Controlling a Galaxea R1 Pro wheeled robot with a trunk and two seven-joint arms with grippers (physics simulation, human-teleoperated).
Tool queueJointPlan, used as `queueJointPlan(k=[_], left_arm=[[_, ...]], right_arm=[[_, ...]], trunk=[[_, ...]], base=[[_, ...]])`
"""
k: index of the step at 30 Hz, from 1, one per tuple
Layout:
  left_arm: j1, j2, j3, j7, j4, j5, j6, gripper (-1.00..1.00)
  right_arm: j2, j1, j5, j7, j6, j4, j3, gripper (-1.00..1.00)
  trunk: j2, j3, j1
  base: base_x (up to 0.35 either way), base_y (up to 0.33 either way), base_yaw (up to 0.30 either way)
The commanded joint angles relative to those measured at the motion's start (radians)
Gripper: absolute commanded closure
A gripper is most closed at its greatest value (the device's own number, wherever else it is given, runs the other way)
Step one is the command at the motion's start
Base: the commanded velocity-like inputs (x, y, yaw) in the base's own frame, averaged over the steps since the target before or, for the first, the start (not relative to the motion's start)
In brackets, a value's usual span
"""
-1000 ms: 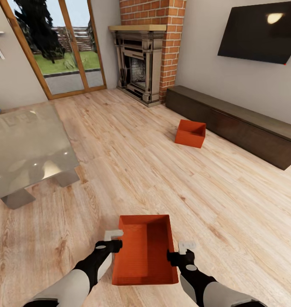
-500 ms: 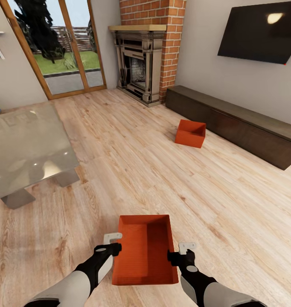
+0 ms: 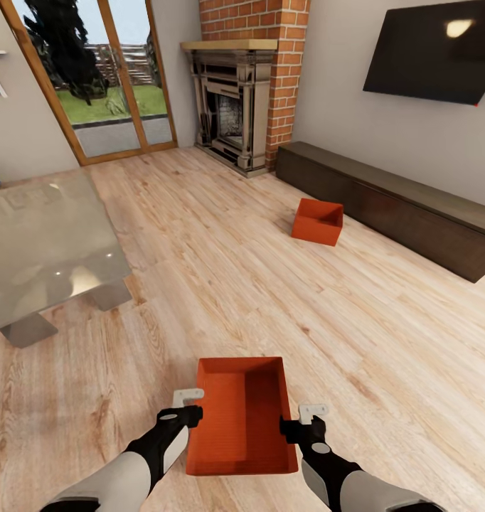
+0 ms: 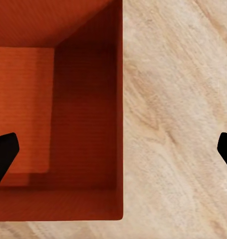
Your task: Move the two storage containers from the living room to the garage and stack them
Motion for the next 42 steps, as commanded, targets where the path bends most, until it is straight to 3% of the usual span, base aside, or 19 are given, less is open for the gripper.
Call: queueJointPlan(k=[1, 17, 24, 42], left_arm=[[0.000, -0.001, 0.002, 0.002, 0.000, 0.000, 0.005, -1.00], [0.000, 0.001, -0.004, -0.003, 0.018, -0.014, 0.008, -1.00], [0.000, 0.003, -0.004, -0.008, 0.055, -0.105, 0.003, -1.00], [0.000, 0.006, -0.001, -0.009, 0.043, -0.105, 0.003, -1.00]], right_arm=[[0.000, -0.001, -0.005, -0.005, -0.003, 0.001, 0.008, -1.00], [-0.001, -0.001, -0.005, -0.004, -0.004, 0.000, 0.007, -1.00], [-0.002, -0.001, -0.005, 0.002, -0.004, 0.000, 0.007, -1.00], [-0.002, -0.001, -0.006, 0.034, -0.004, 0.000, 0.005, -1.00]], trunk=[[-0.008, -0.004, 0.004], [-0.120, -0.054, 0.065], [-0.169, -0.076, 0.092], [-0.295, -0.132, 0.161]], base=[[0.000, 0.000, 0.000], [0.000, 0.000, 0.000], [0.000, 0.000, 0.000], [0.000, 0.000, 0.000]])
